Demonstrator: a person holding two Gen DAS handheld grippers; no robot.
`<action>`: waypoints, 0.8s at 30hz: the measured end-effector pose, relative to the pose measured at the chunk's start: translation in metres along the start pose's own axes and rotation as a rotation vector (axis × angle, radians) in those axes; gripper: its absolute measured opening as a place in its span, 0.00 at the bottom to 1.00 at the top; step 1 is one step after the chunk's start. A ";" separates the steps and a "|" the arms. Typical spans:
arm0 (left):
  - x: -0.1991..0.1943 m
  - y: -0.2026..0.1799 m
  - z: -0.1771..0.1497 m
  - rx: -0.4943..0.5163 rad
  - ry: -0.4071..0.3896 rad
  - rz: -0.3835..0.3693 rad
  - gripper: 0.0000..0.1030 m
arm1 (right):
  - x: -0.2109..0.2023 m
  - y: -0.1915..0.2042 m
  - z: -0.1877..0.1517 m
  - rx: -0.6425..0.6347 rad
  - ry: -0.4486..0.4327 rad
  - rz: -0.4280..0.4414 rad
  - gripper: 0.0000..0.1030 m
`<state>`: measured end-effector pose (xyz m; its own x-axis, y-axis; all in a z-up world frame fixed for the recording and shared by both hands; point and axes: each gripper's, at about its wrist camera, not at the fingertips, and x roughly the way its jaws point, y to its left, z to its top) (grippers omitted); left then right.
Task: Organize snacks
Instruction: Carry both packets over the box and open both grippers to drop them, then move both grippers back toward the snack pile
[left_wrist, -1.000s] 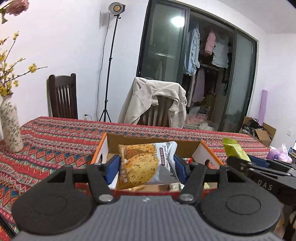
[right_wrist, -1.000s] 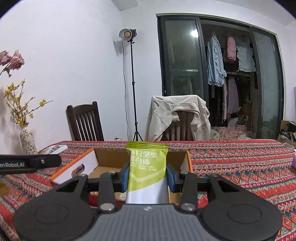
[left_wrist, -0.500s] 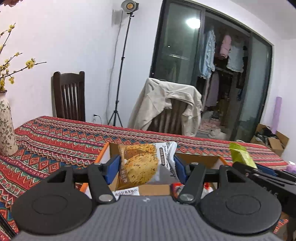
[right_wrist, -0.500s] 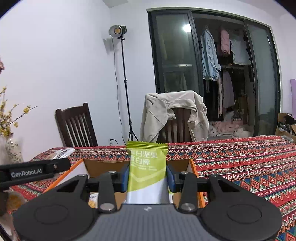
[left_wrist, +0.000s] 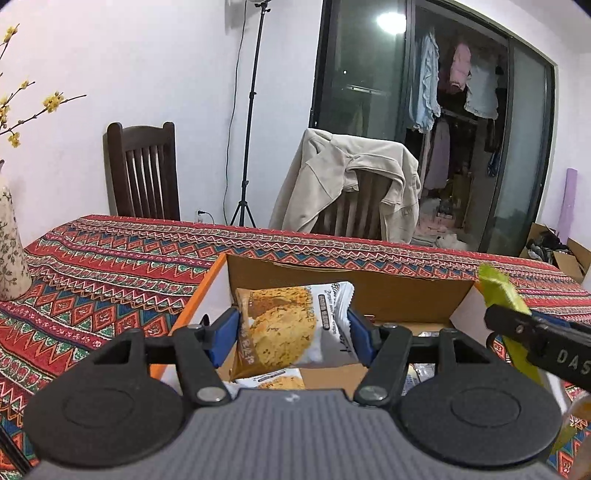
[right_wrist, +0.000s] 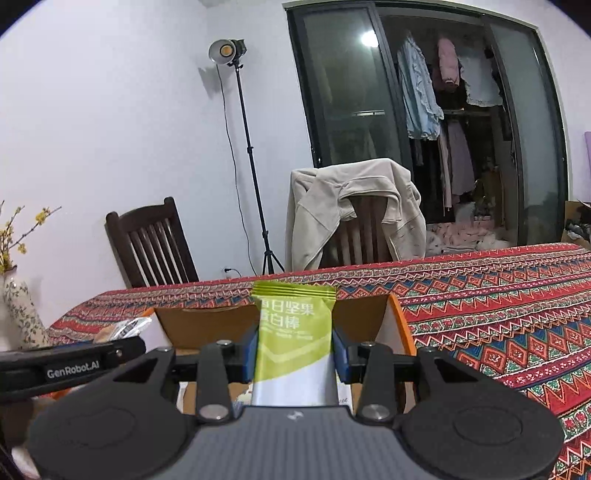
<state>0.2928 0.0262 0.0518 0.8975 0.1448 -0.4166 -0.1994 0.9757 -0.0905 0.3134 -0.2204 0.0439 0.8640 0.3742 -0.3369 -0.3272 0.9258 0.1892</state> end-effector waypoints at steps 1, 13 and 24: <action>-0.001 0.002 -0.001 -0.009 -0.011 -0.005 0.75 | 0.001 -0.001 -0.001 -0.002 0.010 -0.003 0.40; -0.022 0.004 -0.006 -0.042 -0.092 -0.010 1.00 | -0.008 -0.007 -0.010 0.029 0.002 -0.025 1.00; -0.046 0.006 -0.001 -0.048 -0.075 -0.001 1.00 | -0.024 0.002 -0.010 -0.007 -0.012 -0.018 1.00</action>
<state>0.2497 0.0250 0.0696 0.9241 0.1574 -0.3481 -0.2157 0.9670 -0.1353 0.2884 -0.2266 0.0430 0.8742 0.3567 -0.3294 -0.3141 0.9328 0.1767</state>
